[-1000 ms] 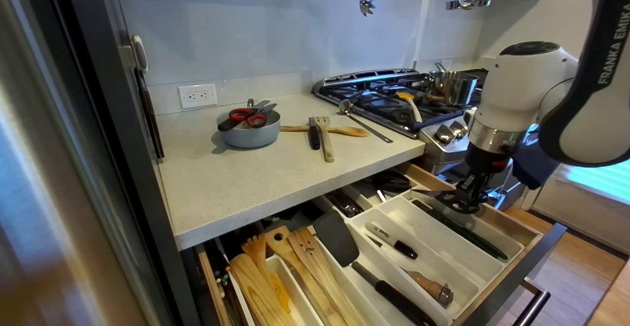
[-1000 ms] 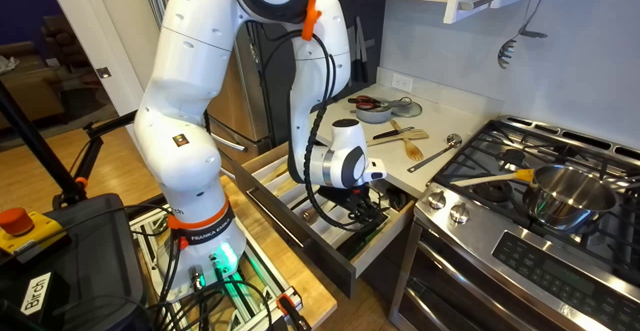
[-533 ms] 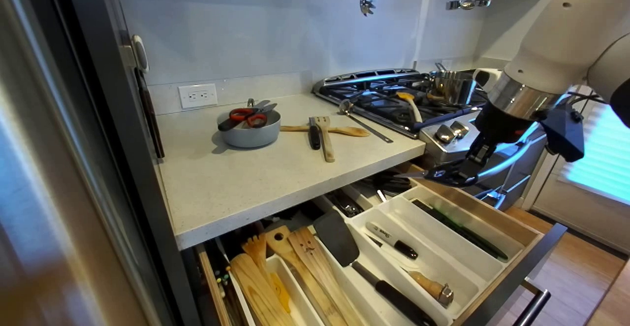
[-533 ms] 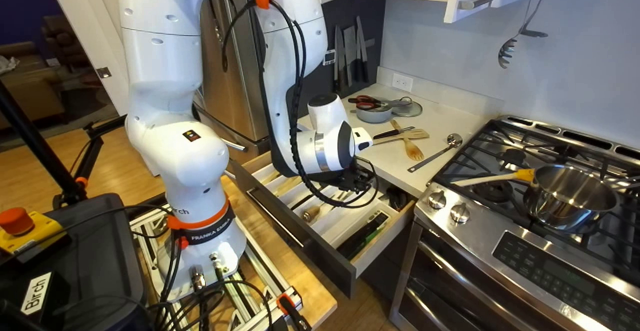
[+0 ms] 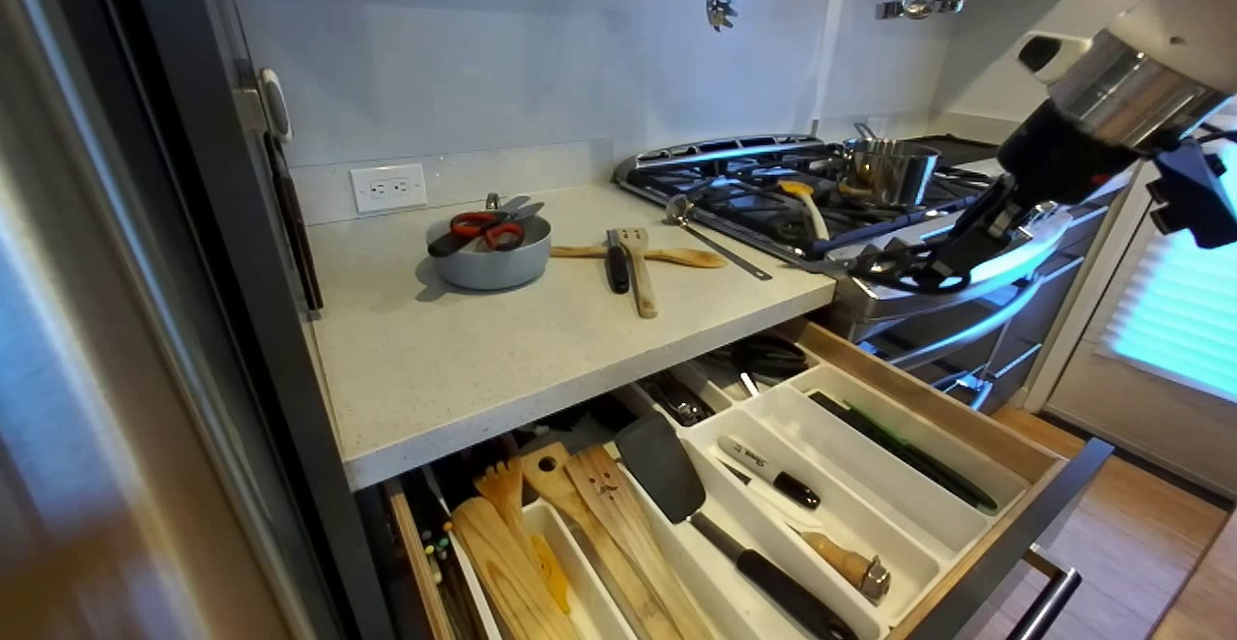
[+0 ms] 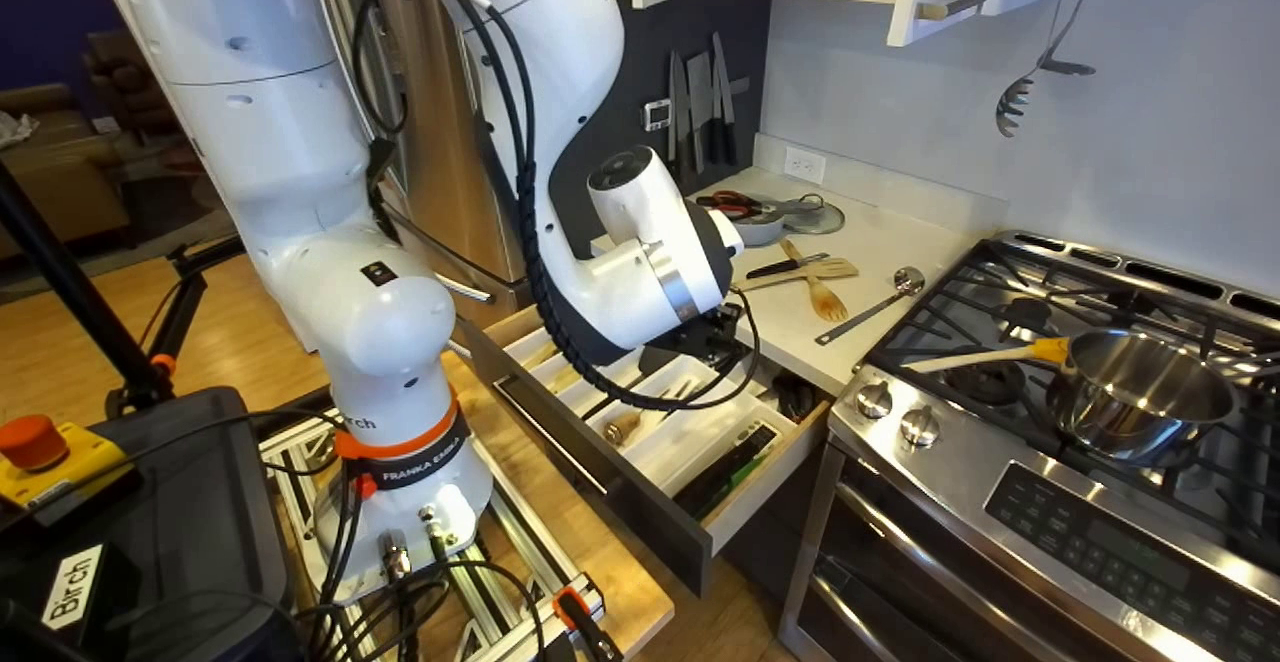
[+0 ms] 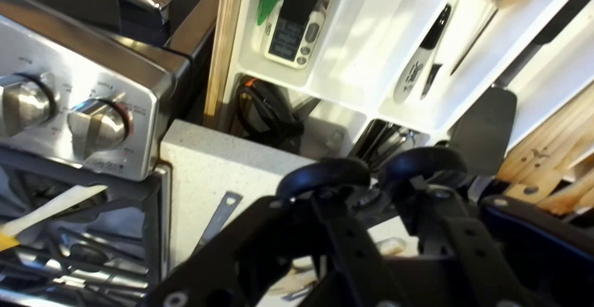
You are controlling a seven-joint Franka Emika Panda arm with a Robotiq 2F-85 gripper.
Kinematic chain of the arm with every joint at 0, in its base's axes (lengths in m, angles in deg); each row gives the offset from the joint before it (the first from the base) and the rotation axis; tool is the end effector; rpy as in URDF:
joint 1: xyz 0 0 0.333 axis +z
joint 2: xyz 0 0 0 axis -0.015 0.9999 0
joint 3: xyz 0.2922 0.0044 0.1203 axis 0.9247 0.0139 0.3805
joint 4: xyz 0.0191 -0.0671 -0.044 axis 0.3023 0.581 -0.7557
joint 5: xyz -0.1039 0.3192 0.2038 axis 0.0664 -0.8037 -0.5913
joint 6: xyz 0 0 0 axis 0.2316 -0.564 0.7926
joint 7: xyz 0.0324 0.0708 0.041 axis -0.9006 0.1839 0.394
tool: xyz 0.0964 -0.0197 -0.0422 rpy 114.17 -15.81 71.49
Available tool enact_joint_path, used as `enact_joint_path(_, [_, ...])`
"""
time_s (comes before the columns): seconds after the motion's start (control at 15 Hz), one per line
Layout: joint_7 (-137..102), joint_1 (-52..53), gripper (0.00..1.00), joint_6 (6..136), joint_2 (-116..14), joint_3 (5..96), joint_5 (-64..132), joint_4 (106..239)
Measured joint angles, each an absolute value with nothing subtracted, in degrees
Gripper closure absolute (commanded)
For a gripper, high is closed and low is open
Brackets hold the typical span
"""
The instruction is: Remove the scissors from the drawer
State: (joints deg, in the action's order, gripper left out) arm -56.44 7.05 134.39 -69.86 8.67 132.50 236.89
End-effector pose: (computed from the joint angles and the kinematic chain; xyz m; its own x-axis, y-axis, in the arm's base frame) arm 0.3225 -0.1051 0.2625 0.8030 0.3878 0.4525 0.3647 -0.9203 0.1416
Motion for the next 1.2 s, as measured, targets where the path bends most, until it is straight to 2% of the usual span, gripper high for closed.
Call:
enact_joint_path(0.2, [-58.25, 6.17, 0.92, 135.42, -75.86, 7.63, 131.14, 237.41])
enact_joint_path(0.47, [-58.34, 10.57, 0.92, 135.87, -75.31, 10.47, 119.81, 235.58])
enact_joint_path(0.8, [-65.1, 17.18, 0.92, 138.86, -61.91, 15.59, 109.82, 224.2])
enact_joint_path(1.13, [-80.21, 15.79, 0.92, 137.61, -44.41, 22.0, 109.58, 210.05])
enact_joint_path(1.2, [-83.27, 14.8, 0.58, 136.58, -41.04, 23.52, 109.8, 207.15])
